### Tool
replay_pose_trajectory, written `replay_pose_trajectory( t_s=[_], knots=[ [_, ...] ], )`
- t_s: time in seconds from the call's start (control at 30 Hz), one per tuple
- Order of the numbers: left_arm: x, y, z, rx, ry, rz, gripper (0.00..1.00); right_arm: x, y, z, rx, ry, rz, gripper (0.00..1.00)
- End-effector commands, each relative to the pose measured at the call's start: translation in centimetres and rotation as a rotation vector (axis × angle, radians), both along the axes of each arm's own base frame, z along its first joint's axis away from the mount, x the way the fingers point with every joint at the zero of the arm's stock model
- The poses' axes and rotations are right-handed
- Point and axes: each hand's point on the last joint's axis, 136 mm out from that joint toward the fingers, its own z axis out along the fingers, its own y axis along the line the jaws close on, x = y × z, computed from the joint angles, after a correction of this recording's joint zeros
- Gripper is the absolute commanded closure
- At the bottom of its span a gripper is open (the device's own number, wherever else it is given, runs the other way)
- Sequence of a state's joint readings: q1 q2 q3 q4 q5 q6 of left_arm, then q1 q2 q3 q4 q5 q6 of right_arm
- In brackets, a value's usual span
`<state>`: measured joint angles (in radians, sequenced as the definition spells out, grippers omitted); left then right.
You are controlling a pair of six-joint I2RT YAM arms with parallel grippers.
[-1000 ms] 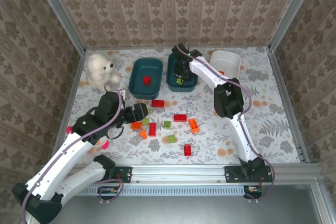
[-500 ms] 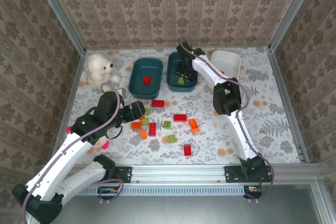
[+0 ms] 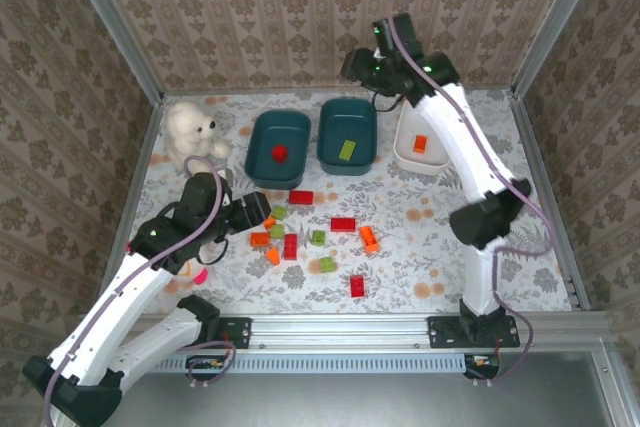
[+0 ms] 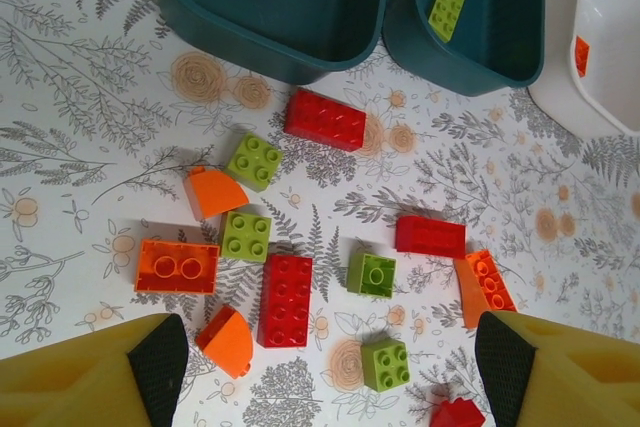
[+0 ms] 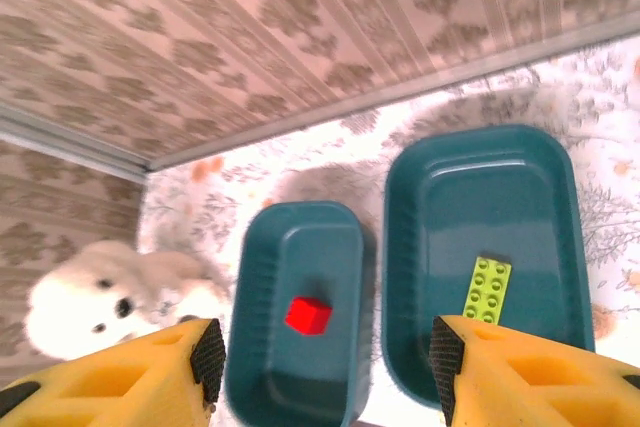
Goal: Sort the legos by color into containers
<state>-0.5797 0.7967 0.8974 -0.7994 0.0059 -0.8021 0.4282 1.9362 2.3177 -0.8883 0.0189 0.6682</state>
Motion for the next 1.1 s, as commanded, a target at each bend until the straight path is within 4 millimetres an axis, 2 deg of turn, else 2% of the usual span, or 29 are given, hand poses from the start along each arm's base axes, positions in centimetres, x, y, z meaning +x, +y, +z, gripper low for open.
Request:
replay_pose_trajectory(
  t_s=[0.0, 0.03, 0.1, 0.13, 0.17, 0.2, 0.33, 0.4, 0.47, 0.63, 0.83, 0.97, 1.07],
  knots=[
    [-0.7, -0.1, 0.6, -0.014, 0.016, -0.023, 0.22, -4.9, 0.4, 0.3, -0.097, -0.044, 0.076, 0.41],
    [-0.7, -0.4, 0.4, -0.018, 0.024, -0.038, 0.22, -6.7, 0.5, 0.4, -0.107, -0.062, 0.097, 0.41],
    [-0.8, -1.6, 0.0, -0.035, 0.043, -0.100, 0.23, -10.3, 1.0, -0.7, -0.123, -0.074, 0.139, 0.41],
    [-1.0, -2.6, -0.3, -0.047, 0.060, -0.146, 0.23, -12.1, 1.1, -1.6, -0.129, -0.076, 0.156, 0.41],
    [-1.2, -4.0, -0.7, -0.062, 0.078, -0.217, 0.24, -13.9, 1.2, -3.2, -0.143, -0.059, 0.170, 0.41],
    [-1.6, -5.3, -1.2, -0.056, 0.095, -0.290, 0.25, -16.1, 0.5, -4.1, -0.139, -0.045, 0.165, 0.41],
    [-4.9, -9.9, -4.3, 0.074, 0.208, -0.546, 0.25, -22.9, -1.8, -10.6, -0.115, 0.098, 0.123, 0.42],
    [-6.4, -11.7, -5.7, 0.134, 0.267, -0.618, 0.24, -25.7, -2.8, -12.4, -0.110, 0.138, 0.117, 0.41],
    [-7.7, -13.4, -7.0, 0.162, 0.327, -0.650, 0.23, -28.0, -3.9, -13.4, -0.126, 0.159, 0.123, 0.40],
    [-9.9, -17.0, -10.1, 0.181, 0.472, -0.625, 0.20, -31.2, -6.2, -13.7, -0.108, 0.151, 0.162, 0.36],
    [-11.2, -19.6, -13.4, 0.248, 0.612, -0.582, 0.18, -33.1, -7.4, -12.7, -0.084, 0.096, 0.255, 0.31],
    [-11.5, -21.8, -14.8, 0.249, 0.648, -0.559, 0.17, -34.0, -7.4, -12.5, -0.040, 0.099, 0.284, 0.31],
    [-11.7, -22.5, -15.8, 0.284, 0.677, -0.522, 0.17, -34.2, -7.9, -12.4, -0.019, 0.098, 0.270, 0.31]
  ],
)
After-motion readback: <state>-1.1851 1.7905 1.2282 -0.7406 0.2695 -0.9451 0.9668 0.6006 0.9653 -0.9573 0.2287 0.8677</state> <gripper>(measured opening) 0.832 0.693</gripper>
